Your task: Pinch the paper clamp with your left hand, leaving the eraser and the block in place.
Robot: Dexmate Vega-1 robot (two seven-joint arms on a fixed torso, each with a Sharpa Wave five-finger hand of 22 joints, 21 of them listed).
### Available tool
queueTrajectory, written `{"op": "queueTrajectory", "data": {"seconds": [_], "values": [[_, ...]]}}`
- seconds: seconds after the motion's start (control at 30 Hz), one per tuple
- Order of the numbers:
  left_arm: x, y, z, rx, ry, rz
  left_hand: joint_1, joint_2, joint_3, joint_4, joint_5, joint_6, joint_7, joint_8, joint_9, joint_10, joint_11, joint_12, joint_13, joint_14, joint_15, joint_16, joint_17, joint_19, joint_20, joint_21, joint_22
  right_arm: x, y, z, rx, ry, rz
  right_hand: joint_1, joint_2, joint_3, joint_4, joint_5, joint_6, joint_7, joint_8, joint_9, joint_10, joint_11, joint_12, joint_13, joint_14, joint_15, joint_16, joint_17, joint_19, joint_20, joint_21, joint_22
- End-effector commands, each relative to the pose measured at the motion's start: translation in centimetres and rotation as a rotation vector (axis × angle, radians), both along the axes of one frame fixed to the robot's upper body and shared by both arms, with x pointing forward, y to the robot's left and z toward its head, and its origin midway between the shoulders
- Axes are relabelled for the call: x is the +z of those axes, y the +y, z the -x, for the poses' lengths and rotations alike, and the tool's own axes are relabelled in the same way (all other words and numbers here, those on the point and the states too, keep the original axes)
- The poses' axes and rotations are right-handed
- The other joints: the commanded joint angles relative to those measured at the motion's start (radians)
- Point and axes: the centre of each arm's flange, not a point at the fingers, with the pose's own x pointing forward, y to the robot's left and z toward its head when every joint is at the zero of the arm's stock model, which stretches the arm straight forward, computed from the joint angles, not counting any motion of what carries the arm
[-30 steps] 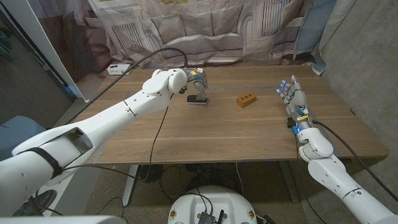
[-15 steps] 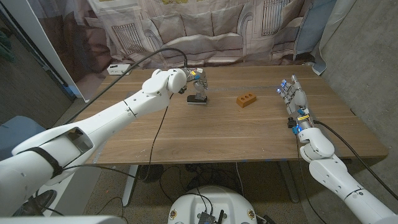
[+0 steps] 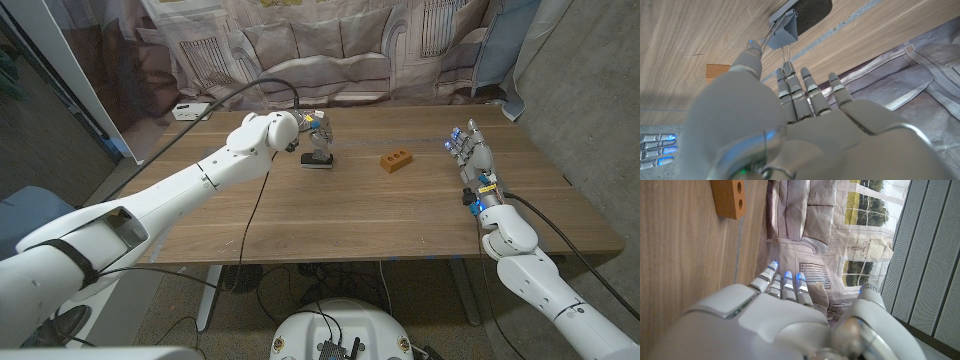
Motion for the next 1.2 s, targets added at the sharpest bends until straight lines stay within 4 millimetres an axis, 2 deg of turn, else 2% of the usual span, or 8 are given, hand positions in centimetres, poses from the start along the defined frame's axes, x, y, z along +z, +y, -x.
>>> {"op": "queueTrajectory", "data": {"seconds": [0.03, 0.37, 0.63, 0.9, 1.2], "values": [[-1.5, -0.4, 0.0, -0.033, 0.029, 0.02, -0.014, -0.003, -0.004, 0.002, 0.003, -0.007, 0.005, 0.0, 0.002, -0.01, 0.001, 0.0, 0.002, 0.0, -0.012, 0.002, 0.004, -0.008, 0.0, -0.001, 0.002, -0.3, 0.2, -0.1, 0.004, 0.008, 0.001, 0.015, -0.002, 0.003, -0.005, -0.002, 0.011, -0.001, -0.002, 0.002, 0.008, 0.002, -0.004, 0.004, 0.005, 0.0, 0.0, 0.002, 0.008, 0.0, -0.003, 0.003], [-2.4, -1.4, -0.1, -0.067, 0.045, 0.03, -0.018, -0.005, -0.007, 0.002, 0.004, -0.016, 0.006, 0.001, 0.001, -0.016, 0.002, 0.0, 0.0, -0.003, -0.007, 0.003, 0.004, -0.012, 0.0, -0.001, 0.002, -0.5, 0.0, 0.3, 0.0, 0.006, 0.0, 0.016, -0.002, 0.003, -0.005, -0.003, 0.012, -0.002, -0.002, 0.002, 0.008, 0.0, -0.004, 0.004, 0.005, 0.0, 0.0, 0.002, 0.009, 0.0, -0.003, 0.003], [-2.8, -1.5, -0.3, -0.077, 0.066, 0.042, -0.041, -0.009, -0.019, 0.01, 0.003, -0.039, 0.011, -0.001, 0.0, -0.038, 0.015, -0.005, -0.005, -0.013, 0.0, 0.003, 0.005, -0.017, 0.0, 0.0, 0.002, -0.8, -0.2, 0.6, -0.004, 0.009, -0.005, 0.016, -0.002, 0.003, -0.005, -0.003, 0.012, -0.002, -0.002, 0.002, 0.009, 0.002, -0.004, 0.004, 0.005, 0.0, 0.0, 0.002, 0.008, 0.0, -0.003, 0.003], [-4.1, -2.2, -0.8, -0.093, 0.091, 0.036, -0.049, -0.011, -0.023, 0.013, 0.003, -0.042, 0.016, 0.001, -0.001, -0.039, 0.013, -0.003, -0.007, -0.017, 0.002, 0.003, 0.005, -0.02, 0.0, 0.0, 0.003, -0.9, -0.3, 0.7, -0.003, 0.015, -0.003, 0.017, -0.002, 0.003, -0.005, -0.003, 0.012, -0.001, -0.002, 0.002, 0.008, 0.0, -0.004, 0.004, 0.005, 0.001, 0.0, 0.002, 0.009, 0.001, -0.003, 0.003], [-4.7, -2.6, -1.0, -0.102, 0.098, 0.029, -0.052, -0.01, -0.025, 0.012, 0.004, -0.049, 0.016, 0.001, -0.002, -0.049, 0.014, -0.005, -0.009, -0.022, 0.004, 0.002, 0.004, -0.023, 0.0, 0.0, 0.003, -0.9, -0.4, 0.8, -0.008, 0.019, 0.002, 0.017, -0.002, 0.003, -0.005, -0.003, 0.012, -0.001, -0.003, 0.002, 0.009, 0.002, -0.004, 0.004, 0.005, 0.0, 0.0, 0.003, 0.009, 0.0, -0.003, 0.003]]}}
